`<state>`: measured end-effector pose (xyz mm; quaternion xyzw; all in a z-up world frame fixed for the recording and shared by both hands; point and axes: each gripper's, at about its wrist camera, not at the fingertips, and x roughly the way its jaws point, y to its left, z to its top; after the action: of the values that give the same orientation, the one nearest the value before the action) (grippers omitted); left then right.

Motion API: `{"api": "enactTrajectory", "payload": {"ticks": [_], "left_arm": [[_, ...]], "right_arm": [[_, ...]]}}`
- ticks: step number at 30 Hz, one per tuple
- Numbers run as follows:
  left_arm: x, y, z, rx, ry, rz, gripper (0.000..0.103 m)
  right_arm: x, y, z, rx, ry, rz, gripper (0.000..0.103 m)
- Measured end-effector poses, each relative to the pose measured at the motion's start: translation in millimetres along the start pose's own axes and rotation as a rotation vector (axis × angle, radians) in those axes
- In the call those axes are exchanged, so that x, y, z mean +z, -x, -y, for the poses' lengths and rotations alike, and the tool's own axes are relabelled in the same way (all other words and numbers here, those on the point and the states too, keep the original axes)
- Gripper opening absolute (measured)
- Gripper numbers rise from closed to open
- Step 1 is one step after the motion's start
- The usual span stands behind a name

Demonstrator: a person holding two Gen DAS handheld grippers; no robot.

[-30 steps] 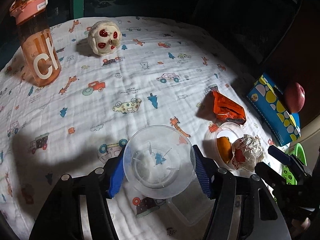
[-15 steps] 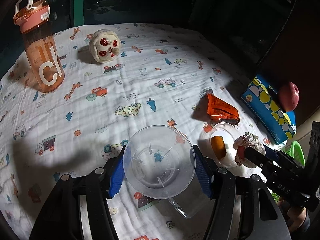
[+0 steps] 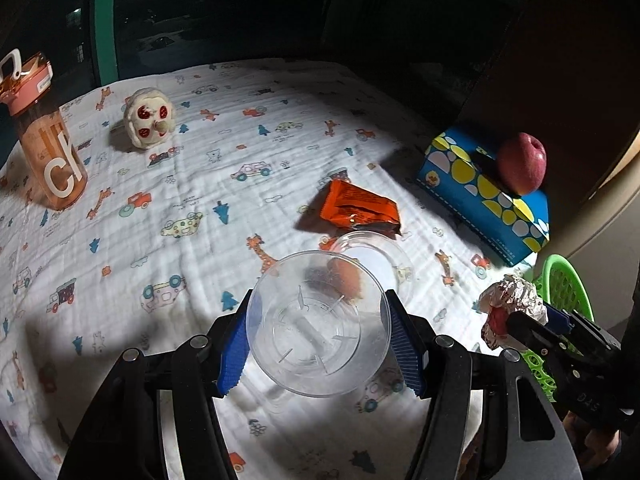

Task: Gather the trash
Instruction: 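Carry the tissue over the basket and open the right tool while the left tool carries the cup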

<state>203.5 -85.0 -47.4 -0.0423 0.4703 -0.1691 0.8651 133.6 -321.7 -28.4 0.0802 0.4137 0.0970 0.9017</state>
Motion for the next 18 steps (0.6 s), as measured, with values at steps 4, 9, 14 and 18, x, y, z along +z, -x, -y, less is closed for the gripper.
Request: {"api": "enactTrajectory", "payload": {"ticks": [4,9,14,18], "left_arm": [[-3,3,32,-0.026,-0.044,-0.002,0.060],[-4,6,73,-0.064,-0.100,0.002,0.060],[-5,9,114,-0.098,-0.162,0.004,0.060],[-7,9,148,-0.128,-0.211,0.000,0.060]], "right_arm": [[-8,26,18,-0.025,-0.026,0.027,0.051],[-21,53,46,-0.073,-0.066,0.051,0.051],[-35,79,79,-0.130,-0.116,0.067,0.051],[-48,98,105,-0.180,-0.151,0.077,0.052]]}}
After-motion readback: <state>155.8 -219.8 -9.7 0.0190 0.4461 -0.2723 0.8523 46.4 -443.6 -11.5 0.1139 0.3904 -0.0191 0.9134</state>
